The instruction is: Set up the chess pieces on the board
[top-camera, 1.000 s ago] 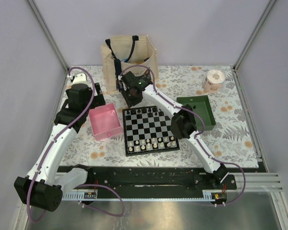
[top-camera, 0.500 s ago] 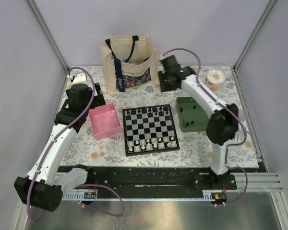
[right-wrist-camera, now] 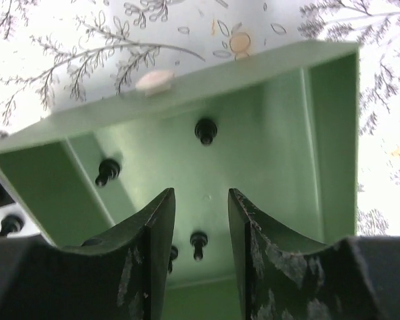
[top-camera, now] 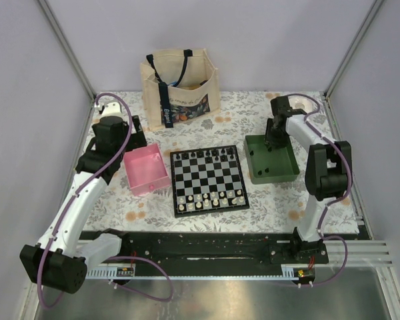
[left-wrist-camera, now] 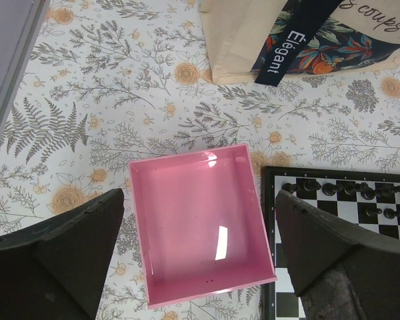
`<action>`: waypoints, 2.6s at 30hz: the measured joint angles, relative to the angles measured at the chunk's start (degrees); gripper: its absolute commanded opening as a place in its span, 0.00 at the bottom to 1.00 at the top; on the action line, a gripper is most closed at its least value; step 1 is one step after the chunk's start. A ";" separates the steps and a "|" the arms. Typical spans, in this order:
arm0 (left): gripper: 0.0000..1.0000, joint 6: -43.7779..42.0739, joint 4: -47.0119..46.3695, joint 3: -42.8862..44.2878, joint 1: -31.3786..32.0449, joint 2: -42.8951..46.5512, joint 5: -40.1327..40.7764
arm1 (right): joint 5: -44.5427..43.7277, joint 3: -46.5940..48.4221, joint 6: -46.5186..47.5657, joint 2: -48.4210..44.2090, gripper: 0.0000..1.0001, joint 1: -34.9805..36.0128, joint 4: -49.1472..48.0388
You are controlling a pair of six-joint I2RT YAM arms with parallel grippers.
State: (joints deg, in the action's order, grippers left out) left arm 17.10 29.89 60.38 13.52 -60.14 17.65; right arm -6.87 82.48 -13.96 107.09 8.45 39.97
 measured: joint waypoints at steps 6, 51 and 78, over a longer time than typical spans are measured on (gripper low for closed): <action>0.99 0.00 -0.02 0.00 0.00 0.00 0.02 | 0.02 6.60 0.07 8.41 0.46 -0.37 -0.28; 0.99 0.00 -0.02 0.00 0.00 -0.48 -0.09 | 0.33 9.75 0.00 12.96 0.31 -1.55 1.86; 0.99 -0.02 0.00 0.00 0.00 -0.48 -0.09 | 0.83 11.21 0.09 13.49 0.00 -1.97 3.15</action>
State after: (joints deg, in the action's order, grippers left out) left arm 17.08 29.89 60.38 13.52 -60.62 17.56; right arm -6.04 93.69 -13.87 120.57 6.48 43.11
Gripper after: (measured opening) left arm 0.988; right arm 0.164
